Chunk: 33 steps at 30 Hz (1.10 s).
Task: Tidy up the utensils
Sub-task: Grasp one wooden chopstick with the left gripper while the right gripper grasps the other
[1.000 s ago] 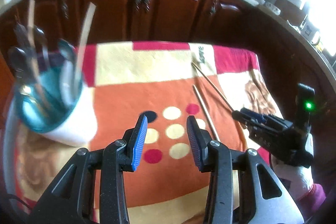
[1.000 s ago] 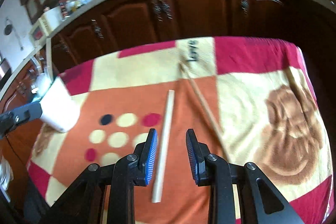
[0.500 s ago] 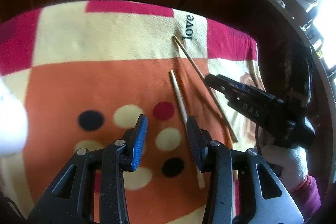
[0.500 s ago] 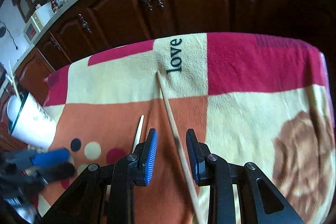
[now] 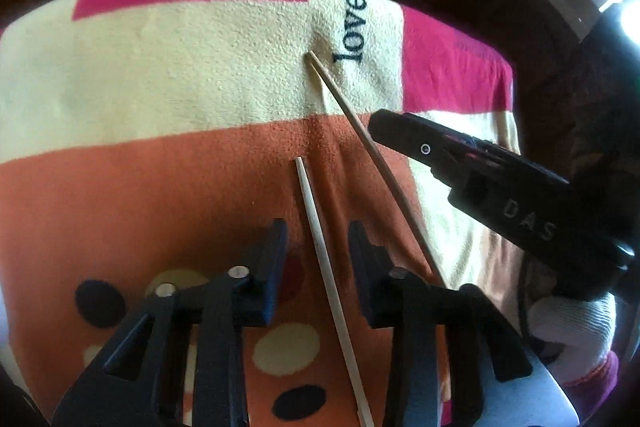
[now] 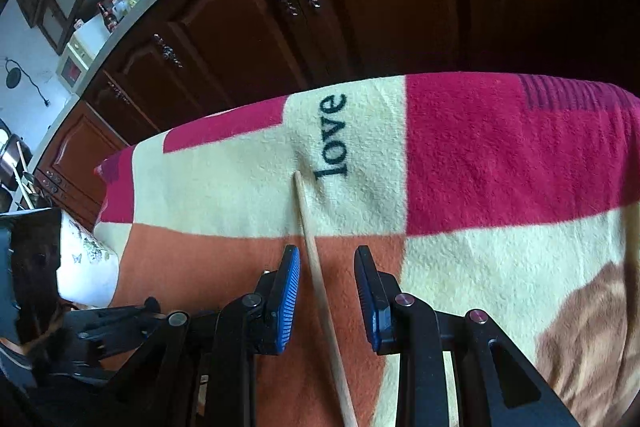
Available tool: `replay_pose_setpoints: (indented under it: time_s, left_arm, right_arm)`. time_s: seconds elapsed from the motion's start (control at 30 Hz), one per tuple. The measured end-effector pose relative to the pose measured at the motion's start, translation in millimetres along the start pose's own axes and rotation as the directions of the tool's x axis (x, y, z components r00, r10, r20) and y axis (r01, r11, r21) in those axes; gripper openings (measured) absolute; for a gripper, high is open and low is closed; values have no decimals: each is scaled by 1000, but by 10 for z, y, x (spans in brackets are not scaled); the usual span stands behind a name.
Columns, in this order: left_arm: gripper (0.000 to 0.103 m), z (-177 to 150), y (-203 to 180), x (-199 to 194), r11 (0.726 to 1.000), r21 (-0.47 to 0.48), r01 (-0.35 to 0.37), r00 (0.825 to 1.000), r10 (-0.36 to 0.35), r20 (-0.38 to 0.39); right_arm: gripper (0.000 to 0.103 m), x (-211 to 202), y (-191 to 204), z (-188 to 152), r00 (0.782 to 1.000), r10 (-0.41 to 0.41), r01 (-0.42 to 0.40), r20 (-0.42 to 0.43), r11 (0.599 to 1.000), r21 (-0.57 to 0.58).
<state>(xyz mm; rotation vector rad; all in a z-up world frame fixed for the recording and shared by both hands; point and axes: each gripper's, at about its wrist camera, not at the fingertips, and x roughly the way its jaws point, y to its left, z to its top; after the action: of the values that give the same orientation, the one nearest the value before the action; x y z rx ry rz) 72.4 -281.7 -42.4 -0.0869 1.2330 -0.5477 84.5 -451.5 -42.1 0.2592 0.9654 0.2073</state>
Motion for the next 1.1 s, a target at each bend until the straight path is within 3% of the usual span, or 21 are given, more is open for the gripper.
replay_pose_setpoints:
  time_s: [0.13, 0.27, 0.33, 0.37, 0.43, 0.6, 0.8, 1.1]
  left_arm:
    - [24, 60, -10, 56, 1000, -7, -13, 1000, 13, 3]
    - [8, 92, 13, 86, 1000, -2, -31, 1000, 31, 1]
    - [6, 98, 54, 86, 1000, -3, -19, 1000, 19, 0]
    - [5, 91, 81, 70, 1000, -1, -13, 1000, 13, -1]
    - [4, 62, 130, 15, 1000, 12, -18, 1000, 18, 6]
    - [3, -58, 285, -254, 1000, 2, 3, 999, -4, 40]
    - [3, -245, 295, -681, 999, 42, 7, 994, -12, 104]
    - [3, -576, 303, -1342, 997, 77, -11, 977, -6, 215]
  right_arm:
    - [27, 99, 48, 53, 1000, -5, 4, -25, 1000, -27]
    - [27, 227, 113, 125, 999, -3, 1, -53, 999, -46]
    - [20, 304, 161, 139, 997, -19, 13, -76, 997, -71]
    - [10, 336, 185, 130, 996, -30, 23, -89, 996, -86]
    - [7, 324, 211, 89, 995, -47, 37, -89, 993, -111]
    - [6, 26, 268, -48, 999, -23, 19, -30, 992, -121]
    - [6, -398, 357, -271, 998, 60, -57, 34, 996, -74]
    - [5, -912, 806, -584, 985, 123, -113, 117, 990, -89]
